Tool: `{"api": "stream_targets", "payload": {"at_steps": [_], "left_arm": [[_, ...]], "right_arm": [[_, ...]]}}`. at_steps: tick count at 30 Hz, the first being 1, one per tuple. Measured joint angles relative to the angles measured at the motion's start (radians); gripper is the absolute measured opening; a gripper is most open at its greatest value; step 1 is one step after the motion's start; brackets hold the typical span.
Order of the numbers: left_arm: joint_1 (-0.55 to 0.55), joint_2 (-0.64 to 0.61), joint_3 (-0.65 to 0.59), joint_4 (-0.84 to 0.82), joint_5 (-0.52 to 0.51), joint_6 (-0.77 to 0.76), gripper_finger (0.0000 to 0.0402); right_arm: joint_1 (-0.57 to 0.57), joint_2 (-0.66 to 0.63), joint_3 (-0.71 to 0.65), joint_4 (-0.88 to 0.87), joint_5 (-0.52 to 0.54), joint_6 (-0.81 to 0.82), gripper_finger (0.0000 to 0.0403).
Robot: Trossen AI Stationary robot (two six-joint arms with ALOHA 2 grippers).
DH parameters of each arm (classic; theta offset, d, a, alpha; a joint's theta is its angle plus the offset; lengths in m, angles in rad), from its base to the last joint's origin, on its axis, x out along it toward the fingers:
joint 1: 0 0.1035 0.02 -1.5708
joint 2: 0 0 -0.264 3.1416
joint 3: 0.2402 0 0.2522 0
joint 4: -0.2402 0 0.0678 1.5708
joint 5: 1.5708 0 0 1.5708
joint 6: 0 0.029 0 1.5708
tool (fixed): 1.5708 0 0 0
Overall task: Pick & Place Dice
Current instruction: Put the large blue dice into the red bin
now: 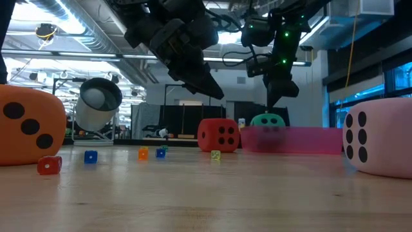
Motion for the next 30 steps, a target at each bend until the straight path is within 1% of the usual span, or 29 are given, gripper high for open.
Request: {"api": "stream_targets", "payload": {"at_steps": [7, 12, 16, 20, 25, 28, 30], "left_arm": [[0.000, 0.000, 0.000, 0.000, -0.004, 0.007, 0.0075], [0.000, 0.000, 0.000, 0.000, -0.010, 0.012, 0.0075], [0.000, 0.000, 0.000, 0.000, -0.013, 0.022, 0.0075], [0.000, 0.001, 0.000, 0.000, -0.016, 0.022, 0.0075], [0.000, 0.001, 0.000, 0.000, -0.020, 0.017, 0.0075], [0.000, 0.002, 0.000, 0.000, -0.020, 0.015, 0.0075], [0.000, 0.002, 0.000, 0.000, -0.020, 0.014, 0.0075]], "right_arm": [[0.032, 0.000, 0.000, 0.000, -0.075, 0.006, 0.0002], [0.049, 0.001, 0.010, -0.023, -0.149, 0.011, 0.0024], [0.049, 0.001, 0.072, -0.086, -0.206, 0.047, 0.0057], [0.048, 0.000, 0.147, -0.155, -0.214, 0.084, 0.0109], [0.026, 0.001, 0.145, -0.161, -0.214, 0.088, 0.0173], [0.022, 0.001, 0.140, -0.165, -0.179, 0.104, 0.0191], [0.022, 0.000, 0.141, -0.170, -0.186, 0.117, 0.0186]]}}
